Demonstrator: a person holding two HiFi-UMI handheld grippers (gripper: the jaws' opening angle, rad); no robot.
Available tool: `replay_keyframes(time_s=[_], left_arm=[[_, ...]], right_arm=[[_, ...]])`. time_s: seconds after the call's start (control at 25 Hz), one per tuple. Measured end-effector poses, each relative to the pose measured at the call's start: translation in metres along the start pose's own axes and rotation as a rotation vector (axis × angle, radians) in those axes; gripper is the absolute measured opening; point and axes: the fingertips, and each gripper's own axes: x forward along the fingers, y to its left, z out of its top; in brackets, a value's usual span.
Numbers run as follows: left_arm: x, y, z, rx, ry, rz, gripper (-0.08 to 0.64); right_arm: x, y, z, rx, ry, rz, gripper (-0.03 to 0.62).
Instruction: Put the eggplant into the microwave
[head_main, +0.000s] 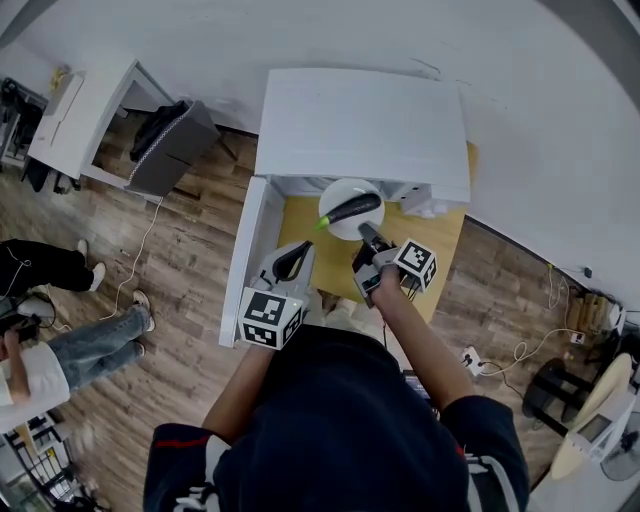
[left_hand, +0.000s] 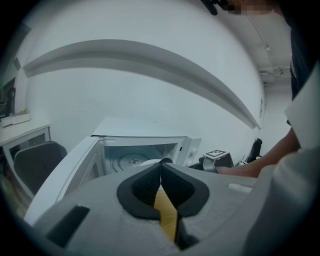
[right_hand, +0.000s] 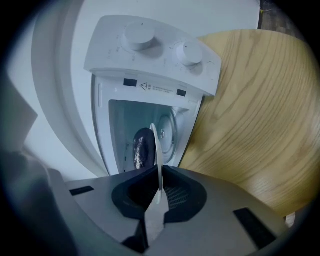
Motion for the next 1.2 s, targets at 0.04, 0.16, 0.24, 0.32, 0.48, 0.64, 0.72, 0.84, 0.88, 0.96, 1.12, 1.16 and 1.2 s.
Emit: replay_keyframes(time_s=[0.04, 0.16, 0.24, 0.32, 0.48, 0.64, 0.72, 0.84, 0.88, 0.96, 1.12, 1.16, 1.2], left_arm=[[0.0, 0.0, -0.001, -0.001, 0.003, 0.002, 0.017], [0.002, 0.001, -0.002, -0.006, 0.009, 0.004, 0.017], [0.004, 0.002, -0.004, -0.01, 0.014, 0.005, 0.017], [0.005, 0.003, -0.005, -0.012, 0.02, 0.006, 0.017], [0.005, 0.006, -0.009, -0.013, 0.036, 0.008, 0.017], [0.006, 0.009, -0.011, -0.014, 0.04, 0.011, 0.017], [0.007, 0.011, -0.011, -0.015, 0.043, 0.012, 0.017], [0.007, 0.013, -0.012, -0.015, 0.045, 0.012, 0.017], [0.007, 0.014, -0.012, -0.015, 0.046, 0.011, 0.017], [0.006, 0.015, -0.012, -0.016, 0.049, 0.013, 0.017], [0.007, 0.018, -0.014, -0.02, 0.054, 0.016, 0.017], [0.007, 0.018, -0.014, -0.02, 0.055, 0.016, 0.017], [0.007, 0.019, -0.015, -0.02, 0.055, 0.015, 0.017]], right_arm=[[0.002, -0.002, 0.001, -0.001, 0.001, -0.005, 0.025], [0.007, -0.009, 0.005, -0.001, 0.002, -0.02, 0.025], [0.011, -0.013, 0.007, 0.001, 0.001, -0.027, 0.025], [0.016, -0.015, 0.009, 0.001, 0.002, -0.034, 0.025], [0.024, -0.02, 0.01, 0.0, 0.003, -0.046, 0.025], [0.031, -0.025, 0.011, 0.008, 0.003, -0.055, 0.025], [0.035, -0.027, 0.013, 0.014, 0.003, -0.058, 0.025], [0.04, -0.03, 0.014, 0.015, 0.0, -0.065, 0.025], [0.041, -0.03, 0.015, 0.017, -0.002, -0.067, 0.025], [0.043, -0.032, 0.016, 0.019, -0.005, -0.072, 0.025], [0.046, -0.035, 0.017, 0.024, -0.008, -0.081, 0.025], [0.047, -0.035, 0.017, 0.025, -0.009, -0.082, 0.025], [0.048, -0.035, 0.017, 0.025, -0.011, -0.083, 0.025]])
